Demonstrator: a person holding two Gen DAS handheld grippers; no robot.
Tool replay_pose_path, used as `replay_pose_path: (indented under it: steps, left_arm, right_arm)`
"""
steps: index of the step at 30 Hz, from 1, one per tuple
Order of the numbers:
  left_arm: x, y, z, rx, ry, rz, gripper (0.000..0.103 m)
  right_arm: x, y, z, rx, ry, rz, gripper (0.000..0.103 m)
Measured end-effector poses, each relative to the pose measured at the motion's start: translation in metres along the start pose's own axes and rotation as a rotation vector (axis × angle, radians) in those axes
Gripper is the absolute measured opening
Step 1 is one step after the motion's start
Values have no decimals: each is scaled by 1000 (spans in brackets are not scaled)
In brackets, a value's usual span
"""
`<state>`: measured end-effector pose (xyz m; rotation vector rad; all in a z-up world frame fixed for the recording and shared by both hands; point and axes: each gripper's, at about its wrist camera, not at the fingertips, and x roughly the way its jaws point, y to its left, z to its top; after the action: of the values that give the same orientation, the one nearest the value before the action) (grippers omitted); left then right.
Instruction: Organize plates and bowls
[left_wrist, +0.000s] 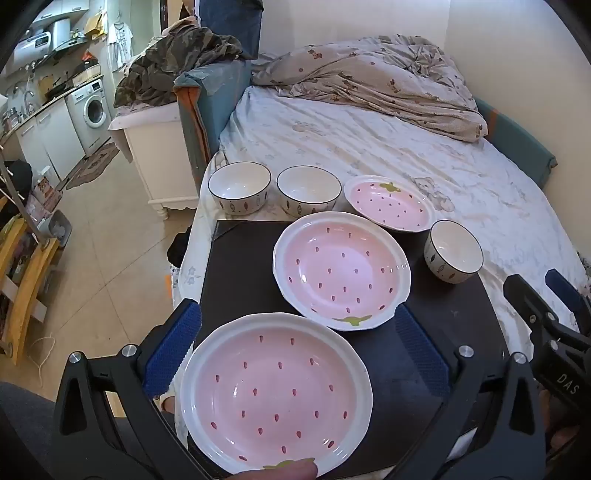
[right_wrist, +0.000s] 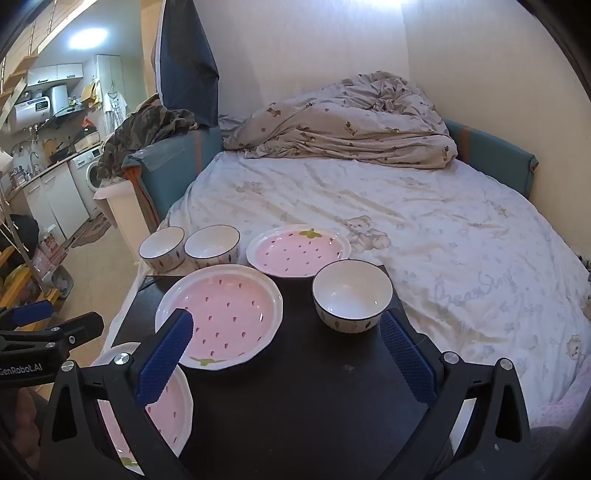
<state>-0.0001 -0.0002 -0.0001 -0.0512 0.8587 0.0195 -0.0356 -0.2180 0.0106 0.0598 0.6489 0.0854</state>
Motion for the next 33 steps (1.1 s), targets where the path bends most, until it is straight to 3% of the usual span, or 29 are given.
replay_pose_path:
  steps: [33]
  left_arm:
    - [1,8,-3,-1,10,3,103]
  right_arm:
    - [5,3,-3,10,27,21,103]
